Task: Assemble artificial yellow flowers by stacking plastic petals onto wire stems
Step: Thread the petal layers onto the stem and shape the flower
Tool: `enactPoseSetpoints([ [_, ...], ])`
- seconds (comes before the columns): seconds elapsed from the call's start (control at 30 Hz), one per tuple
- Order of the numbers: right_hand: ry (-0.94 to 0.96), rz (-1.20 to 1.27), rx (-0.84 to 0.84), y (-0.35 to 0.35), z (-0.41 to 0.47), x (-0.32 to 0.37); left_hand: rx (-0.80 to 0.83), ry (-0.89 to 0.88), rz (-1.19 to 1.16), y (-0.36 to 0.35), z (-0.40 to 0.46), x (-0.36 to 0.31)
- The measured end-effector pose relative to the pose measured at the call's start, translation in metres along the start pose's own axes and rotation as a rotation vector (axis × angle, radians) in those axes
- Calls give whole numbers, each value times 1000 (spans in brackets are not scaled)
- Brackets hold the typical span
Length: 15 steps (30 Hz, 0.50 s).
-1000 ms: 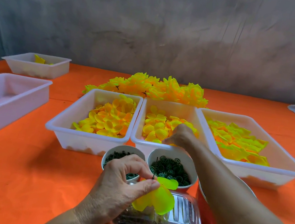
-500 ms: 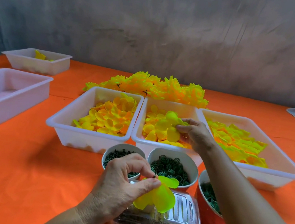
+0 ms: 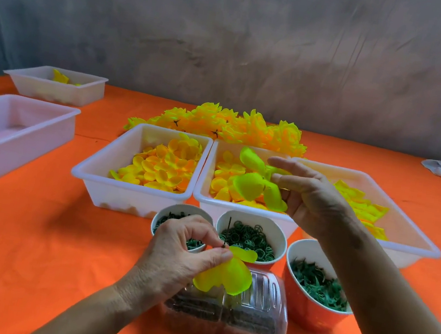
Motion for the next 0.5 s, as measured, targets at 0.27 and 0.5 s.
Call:
enactPoseSetpoints([
  [0.27,19,-5,41,-24,-36,23,30,51,-18,-1,-2,-3],
  [0.5,15,-89,17,-38,-51,14,64,67,-26,4,-1,-9],
])
Point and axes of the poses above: each hand's wrist, its own z-axis towards the middle knuckle, its own y-axis out of the back of the hand, x = y × z, the point moved 7 cm from there along z, towards the middle knuckle, and after that the axes turned 13 degrees about y, right-handed, at the moved point
